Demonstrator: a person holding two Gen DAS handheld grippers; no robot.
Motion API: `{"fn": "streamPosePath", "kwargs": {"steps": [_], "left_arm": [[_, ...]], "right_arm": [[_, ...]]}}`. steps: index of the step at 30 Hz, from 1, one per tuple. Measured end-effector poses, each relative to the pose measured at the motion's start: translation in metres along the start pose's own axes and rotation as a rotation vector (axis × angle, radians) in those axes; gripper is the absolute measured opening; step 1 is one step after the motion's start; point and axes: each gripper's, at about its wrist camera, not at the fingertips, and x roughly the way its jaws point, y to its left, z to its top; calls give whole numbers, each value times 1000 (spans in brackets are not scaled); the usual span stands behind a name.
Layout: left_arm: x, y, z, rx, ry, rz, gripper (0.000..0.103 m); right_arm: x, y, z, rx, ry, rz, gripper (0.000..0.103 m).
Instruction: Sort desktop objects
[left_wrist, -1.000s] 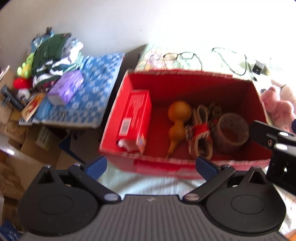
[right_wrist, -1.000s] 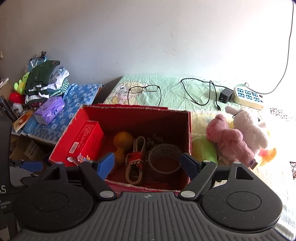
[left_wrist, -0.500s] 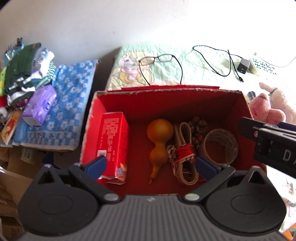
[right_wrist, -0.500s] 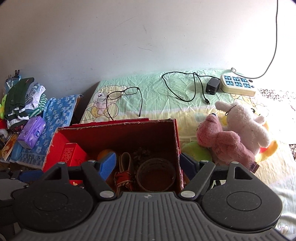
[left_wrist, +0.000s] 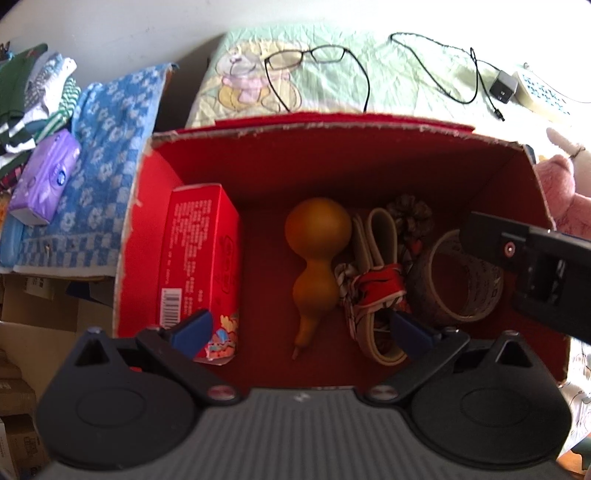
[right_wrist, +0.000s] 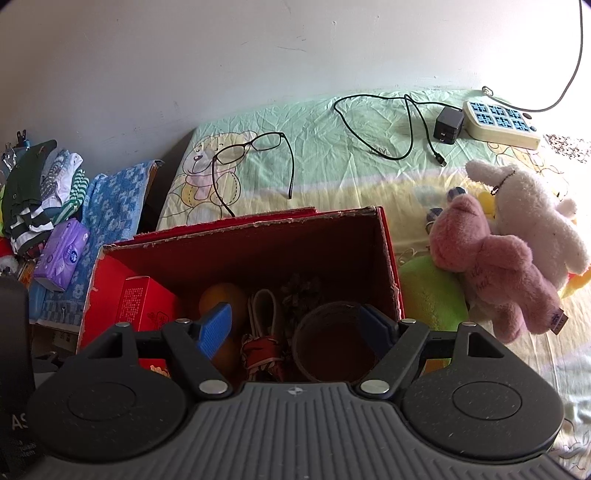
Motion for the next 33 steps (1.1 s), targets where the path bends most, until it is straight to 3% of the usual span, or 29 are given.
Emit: {"fn": "streamPosePath", "kwargs": {"steps": [16,31,33], "left_arm": [[28,9,6,-21,91,-31,100],[37,4,7,10,77,-6,98],[36,3,5,25,64,9,90]], "right_arm": [[48,6,13,-25,153,-2,69],[74,6,19,-41,218,5,56],[74,5,19,-35,219,6,56]]}}
